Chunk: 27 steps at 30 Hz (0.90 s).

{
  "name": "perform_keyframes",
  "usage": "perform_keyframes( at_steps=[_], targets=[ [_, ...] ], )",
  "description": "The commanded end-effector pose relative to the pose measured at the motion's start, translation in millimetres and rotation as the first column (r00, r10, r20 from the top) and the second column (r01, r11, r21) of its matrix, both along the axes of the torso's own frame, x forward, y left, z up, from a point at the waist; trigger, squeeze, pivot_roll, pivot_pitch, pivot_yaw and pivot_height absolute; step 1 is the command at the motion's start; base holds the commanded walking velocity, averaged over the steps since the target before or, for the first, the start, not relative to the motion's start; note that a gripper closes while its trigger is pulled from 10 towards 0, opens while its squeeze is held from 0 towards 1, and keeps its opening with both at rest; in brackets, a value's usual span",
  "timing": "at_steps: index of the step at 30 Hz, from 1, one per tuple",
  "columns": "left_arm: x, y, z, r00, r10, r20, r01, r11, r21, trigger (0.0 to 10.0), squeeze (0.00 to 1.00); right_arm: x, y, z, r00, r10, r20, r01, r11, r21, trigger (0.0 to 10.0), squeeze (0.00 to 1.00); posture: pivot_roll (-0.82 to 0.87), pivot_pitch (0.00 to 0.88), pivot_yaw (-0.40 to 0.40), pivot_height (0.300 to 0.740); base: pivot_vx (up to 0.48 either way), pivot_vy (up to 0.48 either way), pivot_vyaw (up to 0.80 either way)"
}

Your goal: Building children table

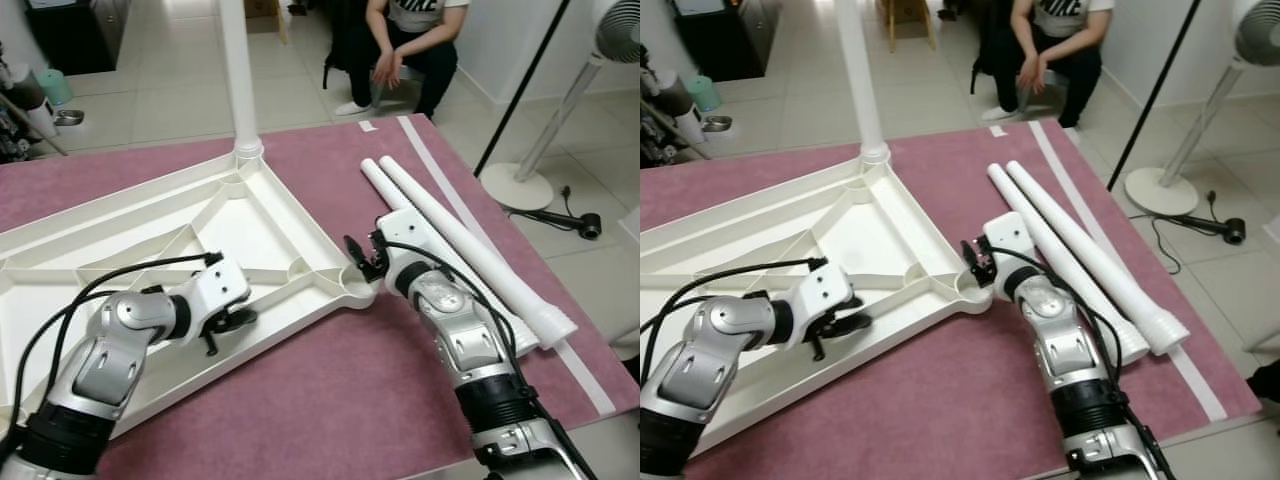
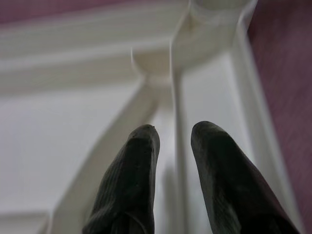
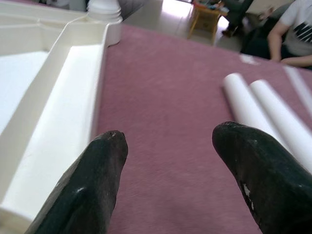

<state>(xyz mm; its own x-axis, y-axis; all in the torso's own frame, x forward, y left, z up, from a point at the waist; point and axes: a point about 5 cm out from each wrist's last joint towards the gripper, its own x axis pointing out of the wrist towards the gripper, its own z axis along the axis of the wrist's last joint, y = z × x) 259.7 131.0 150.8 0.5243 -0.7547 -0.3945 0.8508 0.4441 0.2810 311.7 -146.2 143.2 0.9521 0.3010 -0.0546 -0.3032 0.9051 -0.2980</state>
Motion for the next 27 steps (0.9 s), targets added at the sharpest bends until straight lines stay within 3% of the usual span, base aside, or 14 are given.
perform_keyframes(
  at_steps=[1, 8, 10, 12, 13, 14, 15, 18, 19, 21, 27],
  targets=[
    [1.3, 4.7, 13, 0.995, 0.08, 0.065, -0.075, 0.994, -0.077, 10.0, 0.0, -3.0, -11.7, 3, 0.999, -0.038, 0.004, 0.038, 0.999, 0.008, 10.0, 0.0, 0.03, 0.0, 0.06, 0.74, 0.0, 0.0, 0.0],
    [-3.5, -1.1, 30, 0.993, 0.041, 0.109, -0.022, 0.985, -0.171, 10.0, 0.0, -14.1, -36.8, 23, 0.994, -0.098, 0.04, 0.097, 0.995, 0.036, 10.0, 0.0, 0.02, 0.0, 0.056, 0.74, 0.0, 0.0, 0.0],
    [6.4, -9.2, 37, 0.982, 0.128, 0.141, -0.098, 0.974, -0.204, 10.0, 0.0, -25.0, -53.1, 26, 0.984, -0.177, 0.012, 0.177, 0.984, 0.03, 10.0, 0.0, 0.0, 0.0, 0.054, 0.74, 0.0, 0.0, 0.0],
    [10.4, -11.7, 38, 0.976, 0.166, 0.144, -0.135, 0.969, -0.205, 10.0, 0.0, -28.6, -58.9, 26, 0.978, -0.207, -0.004, 0.207, 0.978, 0.029, 10.0, 0.0, 0.0, 0.0, 0.054, 0.74, 0.0, 0.0, 0.0],
    [20.0, -20.2, 44, 0.957, 0.251, 0.143, -0.211, 0.945, -0.25, 10.0, 0.0, -35.6, -77.8, 28, 0.968, -0.238, -0.076, 0.244, 0.967, 0.075, 10.0, 0.0, -0.02, 0.0, 0.072, 0.74, 0.0, 0.0, 0.0],
    [20.0, -20.2, 44, 0.957, 0.251, 0.143, -0.211, 0.945, -0.25, 10.0, 0.0, -35.6, -77.8, 28, 0.968, -0.238, -0.076, 0.244, 0.967, 0.075, 10.0, 0.0, -0.02, 0.0, 0.072, 0.74, 0.0, 0.0, 0.0],
    [23.2, -24.9, 49, 0.95, 0.278, 0.143, -0.228, 0.93, -0.288, 10.0, 0.0, -36.7, -85.2, 29, 0.965, -0.232, -0.121, 0.248, 0.959, 0.135, 10.0, 0.0, -0.02, 0.0, 0.072, 0.74, 0.0, 0.0, 0.0],
    [18.8, -35.2, 59, 0.966, 0.231, 0.115, -0.179, 0.921, -0.345, 10.0, 0.0, -37.4, -87.6, 32, 0.974, -0.185, -0.13, 0.199, 0.975, 0.102, 10.0, 0.0, -0.04, 0.0, 0.083, 0.74, 0.0, 0.0, 0.0],
    [11.1, -47.9, 69, 0.982, 0.151, 0.109, -0.1, 0.92, -0.38, 10.0, 0.0, -40.9, -86.2, 31, 0.977, -0.106, -0.184, 0.128, 0.985, 0.116, 10.0, 0.0, -0.04, 0.0, 0.087, 0.74, 0.0, 0.0, 0.0],
    [7.0, -54.0, 74, 0.985, 0.116, 0.13, -0.059, 0.924, -0.379, 10.0, 0.0, -45.9, -84.8, 29, 0.972, -0.052, -0.228, 0.08, 0.99, 0.116, 10.0, 0.0, -0.04, 0.0, 0.087, 0.74, 0.0, 0.0, 0.0],
    [6.1, -56.2, 69, 0.983, 0.126, 0.133, -0.071, 0.931, -0.358, 10.0, 0.0, -52.6, -85.0, 23, 0.96, -0.016, -0.28, 0.046, 0.994, 0.104, 10.0, 0.0, -0.05, 0.0, 0.08, 0.74, 0.0, 0.0, 0.0]
  ],
)
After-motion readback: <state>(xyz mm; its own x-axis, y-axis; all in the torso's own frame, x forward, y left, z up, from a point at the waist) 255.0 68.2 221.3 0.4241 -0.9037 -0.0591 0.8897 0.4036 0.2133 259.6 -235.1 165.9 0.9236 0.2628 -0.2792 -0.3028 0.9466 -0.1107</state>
